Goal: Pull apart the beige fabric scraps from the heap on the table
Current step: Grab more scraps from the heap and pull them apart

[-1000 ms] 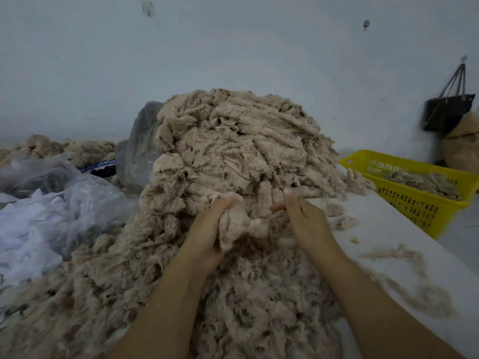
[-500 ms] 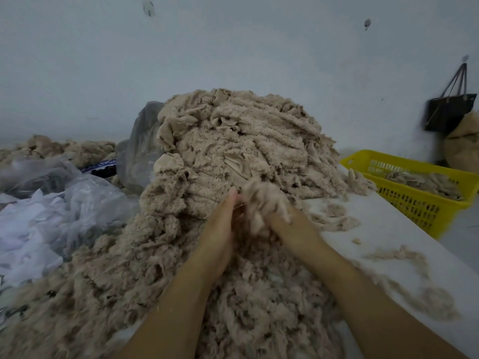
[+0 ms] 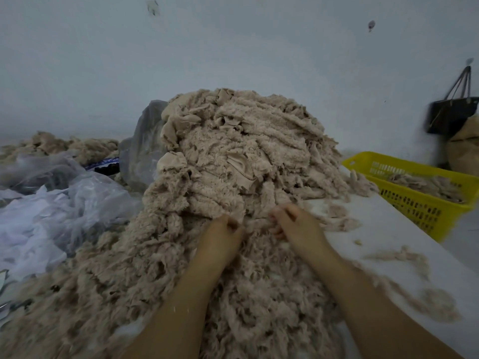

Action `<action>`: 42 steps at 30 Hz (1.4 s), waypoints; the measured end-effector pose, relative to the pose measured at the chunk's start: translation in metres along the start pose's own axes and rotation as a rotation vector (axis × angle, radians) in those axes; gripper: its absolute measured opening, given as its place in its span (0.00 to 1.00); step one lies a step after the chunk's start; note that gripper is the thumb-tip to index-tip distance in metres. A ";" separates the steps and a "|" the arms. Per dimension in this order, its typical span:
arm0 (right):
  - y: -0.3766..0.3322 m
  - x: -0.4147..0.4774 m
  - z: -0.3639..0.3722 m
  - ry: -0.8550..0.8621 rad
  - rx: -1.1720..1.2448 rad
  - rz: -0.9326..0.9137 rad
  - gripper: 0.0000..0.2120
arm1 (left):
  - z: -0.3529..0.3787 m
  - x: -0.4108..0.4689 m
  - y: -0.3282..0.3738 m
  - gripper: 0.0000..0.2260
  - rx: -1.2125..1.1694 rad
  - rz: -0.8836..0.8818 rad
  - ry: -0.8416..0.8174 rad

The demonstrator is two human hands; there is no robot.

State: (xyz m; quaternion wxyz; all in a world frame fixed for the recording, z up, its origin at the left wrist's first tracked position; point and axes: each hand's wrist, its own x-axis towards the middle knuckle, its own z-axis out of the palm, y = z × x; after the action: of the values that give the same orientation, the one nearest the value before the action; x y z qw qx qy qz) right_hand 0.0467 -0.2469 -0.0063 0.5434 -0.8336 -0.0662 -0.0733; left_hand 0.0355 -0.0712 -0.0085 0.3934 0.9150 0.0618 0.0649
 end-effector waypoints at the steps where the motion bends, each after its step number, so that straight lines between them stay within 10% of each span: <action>1: -0.001 -0.002 0.004 -0.067 -0.072 -0.045 0.10 | 0.001 0.000 0.000 0.08 0.016 0.018 -0.018; 6: -0.003 -0.005 0.010 -0.219 -0.217 -0.114 0.08 | -0.002 0.000 -0.001 0.14 -0.191 -0.014 0.080; 9: -0.002 -0.007 0.009 -0.268 -0.212 -0.091 0.13 | -0.015 0.011 -0.007 0.08 -0.838 -0.291 0.319; 15: -0.005 -0.009 0.008 -0.297 -0.213 -0.090 0.14 | -0.026 0.020 -0.011 0.06 -1.882 -0.469 0.071; 20: -0.007 -0.010 0.008 -0.244 -0.137 -0.072 0.19 | -0.023 0.018 -0.007 0.12 -1.535 -0.262 -0.054; 25: -0.010 -0.008 0.012 -0.242 0.188 0.047 0.21 | -0.013 -0.013 0.011 0.21 -1.043 0.057 -0.575; 33: -0.012 -0.009 0.009 -0.256 0.117 -0.085 0.11 | -0.002 -0.021 0.018 0.14 -0.569 -0.038 -0.442; 42: -0.014 -0.004 0.006 0.153 0.139 -0.059 0.16 | -0.010 -0.002 0.014 0.10 -1.252 -0.217 -0.063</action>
State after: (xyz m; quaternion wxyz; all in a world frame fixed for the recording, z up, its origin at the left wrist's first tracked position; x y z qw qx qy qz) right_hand 0.0403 -0.2364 0.0031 0.6012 -0.7835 -0.0537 -0.1479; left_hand 0.0332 -0.0742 0.0082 0.8598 0.5016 0.0931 0.0217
